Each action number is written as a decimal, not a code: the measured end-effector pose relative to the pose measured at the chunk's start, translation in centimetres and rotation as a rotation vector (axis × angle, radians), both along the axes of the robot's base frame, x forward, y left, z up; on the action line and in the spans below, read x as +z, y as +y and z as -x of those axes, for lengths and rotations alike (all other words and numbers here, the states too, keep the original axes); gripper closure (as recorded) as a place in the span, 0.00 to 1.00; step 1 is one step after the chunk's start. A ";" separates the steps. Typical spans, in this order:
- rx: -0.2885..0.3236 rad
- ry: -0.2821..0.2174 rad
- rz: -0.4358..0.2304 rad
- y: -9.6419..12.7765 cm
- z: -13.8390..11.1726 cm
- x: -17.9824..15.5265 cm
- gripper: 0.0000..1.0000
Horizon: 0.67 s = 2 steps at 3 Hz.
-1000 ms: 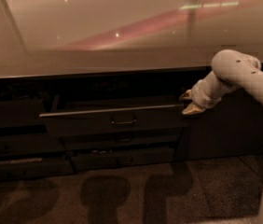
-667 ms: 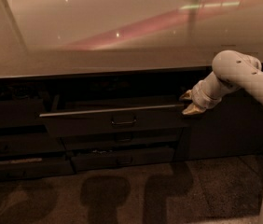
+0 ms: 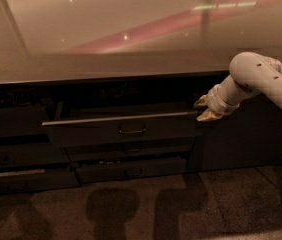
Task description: Open top drawer
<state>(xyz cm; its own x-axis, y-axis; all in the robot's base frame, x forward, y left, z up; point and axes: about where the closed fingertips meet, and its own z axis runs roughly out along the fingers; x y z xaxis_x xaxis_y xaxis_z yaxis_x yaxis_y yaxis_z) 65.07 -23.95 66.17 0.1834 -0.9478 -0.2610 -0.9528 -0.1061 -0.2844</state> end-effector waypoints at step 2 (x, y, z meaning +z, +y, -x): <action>0.017 0.008 -0.019 0.5 0.5 0.0 1.00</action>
Offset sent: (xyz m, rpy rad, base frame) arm -0.2252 0.0240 -0.1008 0.0690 0.1014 0.2968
